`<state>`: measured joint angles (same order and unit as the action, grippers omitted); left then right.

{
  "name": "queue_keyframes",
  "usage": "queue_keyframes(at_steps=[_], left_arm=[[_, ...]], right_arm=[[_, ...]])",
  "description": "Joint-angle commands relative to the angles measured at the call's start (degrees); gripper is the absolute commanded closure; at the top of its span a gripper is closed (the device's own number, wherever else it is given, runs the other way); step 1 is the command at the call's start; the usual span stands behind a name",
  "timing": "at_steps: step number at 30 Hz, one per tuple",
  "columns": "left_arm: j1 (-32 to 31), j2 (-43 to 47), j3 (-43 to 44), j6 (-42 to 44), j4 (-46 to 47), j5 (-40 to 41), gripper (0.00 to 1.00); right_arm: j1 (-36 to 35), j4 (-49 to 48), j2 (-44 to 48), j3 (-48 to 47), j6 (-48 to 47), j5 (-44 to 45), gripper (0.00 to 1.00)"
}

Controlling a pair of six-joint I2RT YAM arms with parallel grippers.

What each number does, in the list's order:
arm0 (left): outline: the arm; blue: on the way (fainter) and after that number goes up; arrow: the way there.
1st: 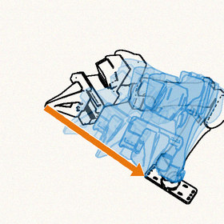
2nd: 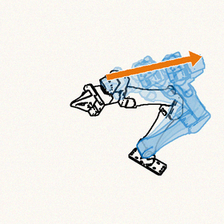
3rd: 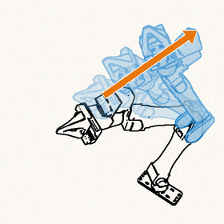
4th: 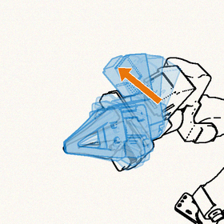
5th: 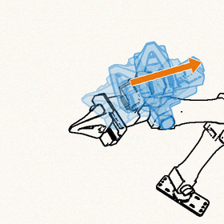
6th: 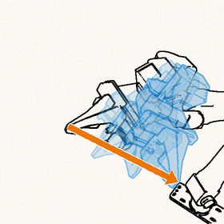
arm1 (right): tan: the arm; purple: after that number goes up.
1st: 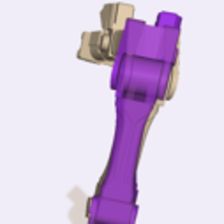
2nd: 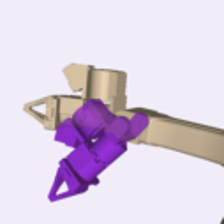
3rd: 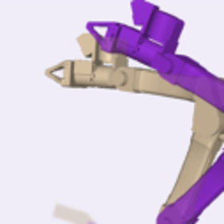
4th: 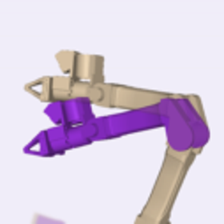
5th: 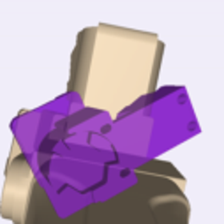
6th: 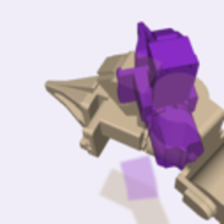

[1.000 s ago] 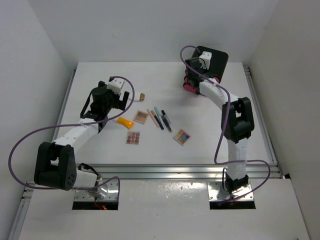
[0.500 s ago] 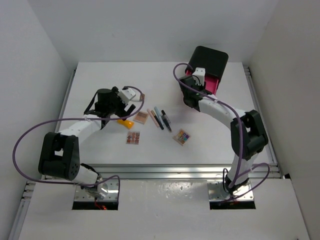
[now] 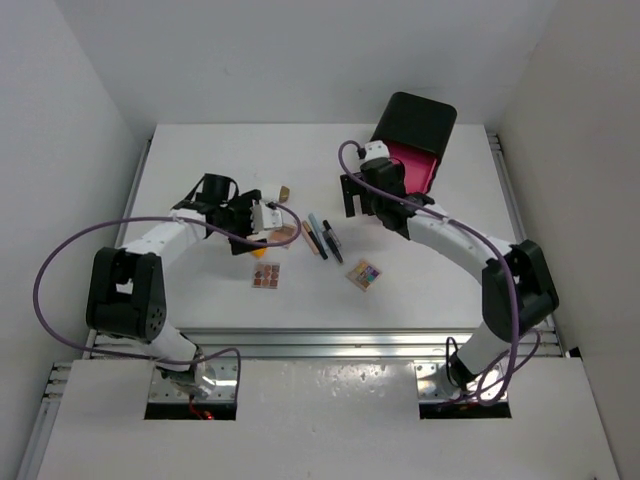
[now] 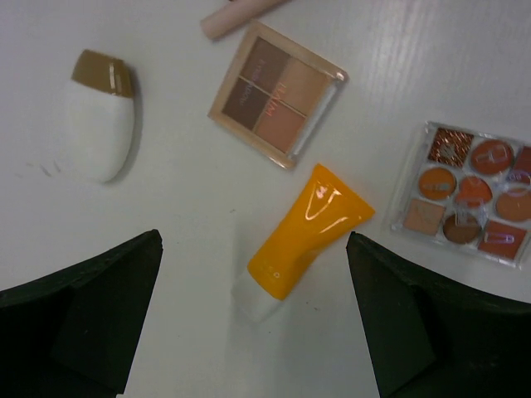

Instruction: Organize the makeup

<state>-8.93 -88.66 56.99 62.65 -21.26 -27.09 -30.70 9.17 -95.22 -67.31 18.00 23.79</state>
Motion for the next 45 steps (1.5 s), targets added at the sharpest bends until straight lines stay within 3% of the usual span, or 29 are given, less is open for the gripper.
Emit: queue_keyframes(at_steps=[1,12,18,19,22,25,27,29,33,35,38,40,45], left_arm=[[1.01,-2.30,4.26,14.41,-12.91,-2.53,0.00],[2.25,-17.23,17.17,20.68,-25.49,0.55,0.00],[2.25,-26.47,25.19,24.97,-34.11,1.08,0.23],[2.25,-26.47,25.19,26.19,-34.12,1.08,0.33],[2.77,-25.07,22.12,29.96,-34.64,1.69,0.52],[3.30,-23.31,19.91,31.30,-34.64,2.31,0.64],[3.30,-22.61,19.91,30.43,-34.64,2.31,0.77],[3.91,-21.47,21.31,27.63,-34.64,1.09,0.84],[6.20,-18.23,26.92,24.37,-34.64,-5.05,0.84],[6.20,-16.29,29.22,22.18,-34.64,-8.05,0.84],[6.20,-11.90,32.83,20.32,-30.36,-14.73,0.84],[3.76,-8.30,31.96,14.45,-24.57,-16.58,0.82],[-1.79,-2.75,25.63,-3.73,-0.83,-13.87,0.82]], right_arm=[[-0.33,-1.35,4.77,1.65,-6.74,-12.96,0.00],[0.90,0.76,10.14,7.01,-12.37,-26.07,0.00],[1.43,0.94,12.16,9.12,-12.38,-27.04,0.00],[1.34,0.68,12.42,9.39,-12.37,-26.78,0.00],[1.34,0.50,14.09,11.31,-12.37,-25.56,0.00],[1.52,-0.46,15.41,12.55,-12.72,-24.76,0.00],[1.43,-0.73,15.50,12.64,-12.73,-24.41,0.00],[1.34,-0.99,15.42,12.47,-12.46,-24.58,0.00],[1.61,-1.35,13.75,9.14,-8.78,-24.85,0.04],[1.69,-0.82,12.78,4.49,-5.20,-23.80,0.12],[1.78,-1.61,8.66,-3.22,-1.32,-23.88,0.21],[1.61,-4.32,6.20,-5.63,2.81,-27.91,0.28],[1.43,-8.73,-1.98,-16.42,11.34,-38.62,0.31]])
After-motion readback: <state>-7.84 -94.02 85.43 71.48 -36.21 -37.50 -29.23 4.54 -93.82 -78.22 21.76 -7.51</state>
